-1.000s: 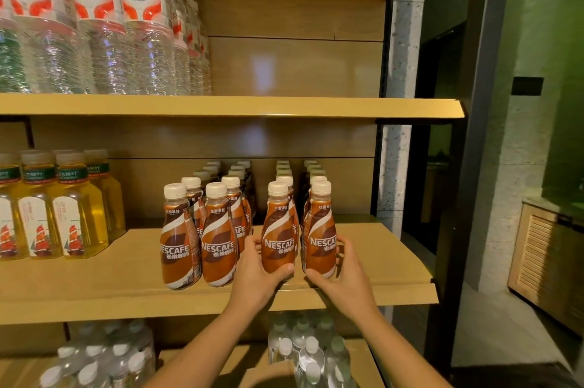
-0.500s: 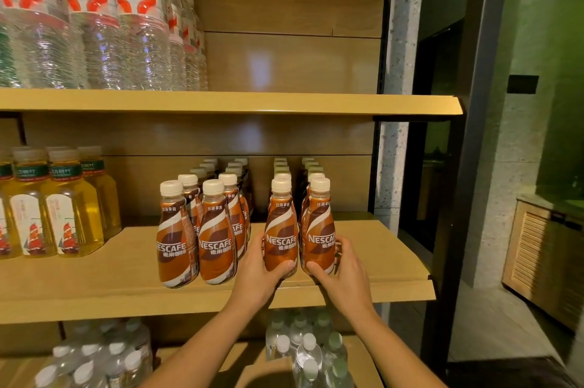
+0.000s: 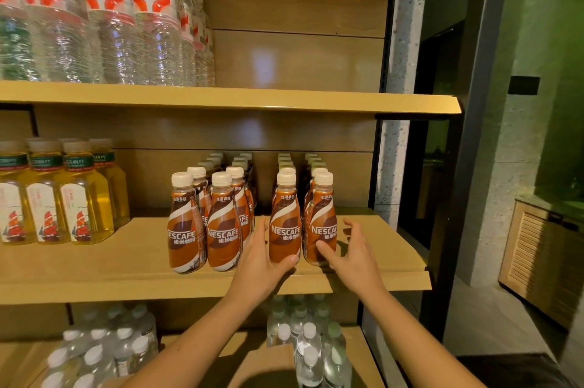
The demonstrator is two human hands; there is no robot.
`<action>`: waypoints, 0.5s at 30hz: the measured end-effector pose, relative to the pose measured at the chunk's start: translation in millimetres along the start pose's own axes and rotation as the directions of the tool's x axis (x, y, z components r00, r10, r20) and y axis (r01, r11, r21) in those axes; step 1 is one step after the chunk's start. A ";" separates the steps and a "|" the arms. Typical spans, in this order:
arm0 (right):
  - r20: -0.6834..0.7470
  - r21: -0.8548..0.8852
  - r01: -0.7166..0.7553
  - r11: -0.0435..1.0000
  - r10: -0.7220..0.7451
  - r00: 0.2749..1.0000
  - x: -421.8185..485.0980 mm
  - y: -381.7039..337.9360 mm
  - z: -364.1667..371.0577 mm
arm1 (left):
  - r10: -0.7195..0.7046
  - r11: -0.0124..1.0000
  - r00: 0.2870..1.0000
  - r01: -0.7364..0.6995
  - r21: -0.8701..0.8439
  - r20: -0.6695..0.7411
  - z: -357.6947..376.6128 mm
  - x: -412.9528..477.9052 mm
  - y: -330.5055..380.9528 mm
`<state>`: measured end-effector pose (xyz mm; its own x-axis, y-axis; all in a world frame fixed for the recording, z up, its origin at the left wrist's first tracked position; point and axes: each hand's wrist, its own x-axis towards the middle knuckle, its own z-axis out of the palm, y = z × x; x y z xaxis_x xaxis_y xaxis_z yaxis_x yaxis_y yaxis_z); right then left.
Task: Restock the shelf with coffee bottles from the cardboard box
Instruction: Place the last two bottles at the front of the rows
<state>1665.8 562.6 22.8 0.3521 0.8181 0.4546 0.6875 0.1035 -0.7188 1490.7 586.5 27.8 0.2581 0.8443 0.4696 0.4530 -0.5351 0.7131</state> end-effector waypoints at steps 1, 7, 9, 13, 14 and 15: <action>-0.004 -0.011 0.009 1.000 -0.009 1.000 0.2 -3.3 -5.2 | 0.017 0.999 1.000 -0.017 0.044 0.003 -4.5 -3.6 1.0; -0.070 -0.140 0.124 0.982 -0.135 0.988 -4.5 -33.1 -31.1 | 0.132 0.954 0.991 -0.130 0.269 0.012 -38.8 -27.5 13.1; -0.077 -0.182 0.149 0.972 -0.165 0.983 -9.8 -45.3 -35.5 | 0.166 0.929 0.986 -0.158 0.335 0.006 -50.3 -32.2 16.1; -0.017 -0.330 0.187 0.925 -0.204 0.979 -25.6 -70.1 -35.6 | 0.161 0.875 0.987 -0.148 0.460 0.013 -72.1 -38.5 21.2; 0.007 -0.382 0.203 0.902 -0.216 0.976 -31.1 -76.7 -34.7 | 0.157 0.856 0.987 -0.146 0.497 0.020 -77.4 -40.2 21.3; 0.035 -0.422 0.220 0.880 -0.227 0.973 -36.8 -84.5 -33.5 | 0.153 0.833 0.988 -0.144 0.534 0.028 -83.5 -41.8 20.1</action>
<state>1616.0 504.8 84.5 0.1647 0.7923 0.5875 0.9500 0.0327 -0.3105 1417.8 538.0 65.9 0.3478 0.7530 0.5586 0.7958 -0.5521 0.2487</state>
